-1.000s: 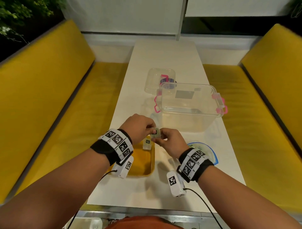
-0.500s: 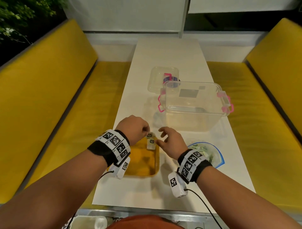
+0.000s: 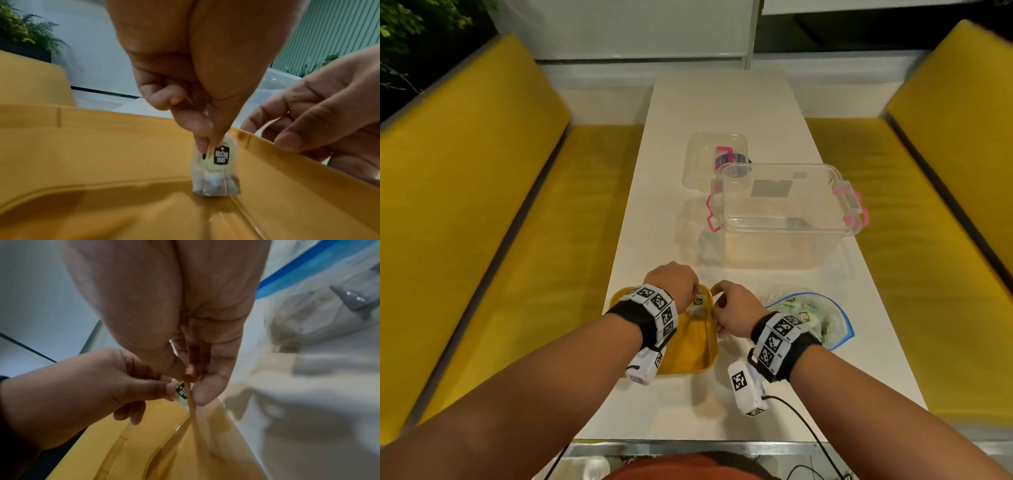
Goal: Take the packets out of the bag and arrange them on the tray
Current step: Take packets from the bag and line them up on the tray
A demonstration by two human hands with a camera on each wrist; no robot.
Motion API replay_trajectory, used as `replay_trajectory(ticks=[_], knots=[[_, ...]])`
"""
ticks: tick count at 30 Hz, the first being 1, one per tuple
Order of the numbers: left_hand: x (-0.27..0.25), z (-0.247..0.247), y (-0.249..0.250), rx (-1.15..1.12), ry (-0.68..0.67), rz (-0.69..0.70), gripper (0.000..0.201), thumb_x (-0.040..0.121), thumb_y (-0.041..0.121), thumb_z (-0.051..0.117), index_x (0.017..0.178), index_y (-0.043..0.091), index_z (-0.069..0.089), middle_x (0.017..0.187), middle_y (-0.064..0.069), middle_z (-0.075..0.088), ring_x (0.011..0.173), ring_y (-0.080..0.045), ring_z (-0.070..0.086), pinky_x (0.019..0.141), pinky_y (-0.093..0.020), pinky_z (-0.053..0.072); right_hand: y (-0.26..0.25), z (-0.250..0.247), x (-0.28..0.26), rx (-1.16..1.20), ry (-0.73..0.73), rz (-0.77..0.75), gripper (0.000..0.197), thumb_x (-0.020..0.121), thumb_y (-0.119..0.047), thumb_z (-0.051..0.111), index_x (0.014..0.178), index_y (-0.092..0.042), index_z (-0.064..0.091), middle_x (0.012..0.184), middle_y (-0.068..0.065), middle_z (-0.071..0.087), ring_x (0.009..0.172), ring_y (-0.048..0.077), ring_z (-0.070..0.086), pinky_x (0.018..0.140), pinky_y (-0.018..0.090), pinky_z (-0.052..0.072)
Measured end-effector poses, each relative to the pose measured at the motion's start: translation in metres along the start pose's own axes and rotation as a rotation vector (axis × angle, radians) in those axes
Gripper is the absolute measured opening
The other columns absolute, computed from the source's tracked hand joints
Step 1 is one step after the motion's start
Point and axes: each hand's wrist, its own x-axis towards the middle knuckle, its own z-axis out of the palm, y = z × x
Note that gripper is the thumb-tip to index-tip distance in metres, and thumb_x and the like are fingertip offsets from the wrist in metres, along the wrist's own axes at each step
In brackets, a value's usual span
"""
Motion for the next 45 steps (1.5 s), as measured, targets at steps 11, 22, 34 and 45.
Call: replay_trajectory(ticks=[11, 22, 34, 45], knots=[[-0.006, -0.003, 0.003, 0.027, 0.071, -0.02, 0.023, 0.09, 0.04, 0.061, 0.106, 0.027, 0.071, 0.101, -0.001, 0.069, 0.092, -0.023, 0.064, 0.078, -0.033, 0.052, 0.002, -0.008, -0.003, -0.181, 0.148, -0.057, 0.043, 0.092, -0.015, 0.052, 0.134, -0.014, 0.045, 0.104, 0.009, 0.069, 0.087, 0.023, 0.069, 0.077, 0.03, 0.054], [-0.027, -0.032, 0.108, -0.407, 0.095, 0.303, 0.016, 0.087, 0.026, 0.066, 0.102, 0.024, 0.072, 0.091, 0.009, 0.071, 0.078, -0.007, 0.059, 0.081, -0.025, 0.05, 0.045, -0.129, -0.068, -0.344, 0.334, -0.235, 0.019, 0.084, -0.008, 0.056, 0.096, -0.016, 0.069, 0.09, 0.0, 0.07, 0.08, 0.018, 0.061, 0.074, 0.028, 0.048], [-0.022, 0.017, 0.164, -0.176, -0.085, 0.166, 0.043, 0.085, 0.028, 0.067, 0.127, 0.026, 0.058, 0.122, 0.002, 0.064, 0.11, -0.021, 0.058, 0.093, -0.032, 0.045, 0.119, -0.124, -0.077, -0.607, 0.097, -0.199, 0.019, 0.082, -0.018, 0.065, 0.099, -0.015, 0.074, 0.099, 0.009, 0.071, 0.092, 0.028, 0.065, 0.078, 0.03, 0.049], [-0.019, 0.01, 0.164, -0.182, -0.006, 0.219, 0.018, 0.089, 0.038, 0.061, 0.102, 0.031, 0.071, 0.109, 0.005, 0.059, 0.097, -0.017, 0.057, 0.084, -0.034, 0.046, 0.124, -0.121, -0.074, -0.424, 0.214, -0.203, 0.018, 0.084, -0.023, 0.062, 0.085, -0.01, 0.074, 0.089, 0.01, 0.071, 0.082, 0.027, 0.064, 0.075, 0.036, 0.053]])
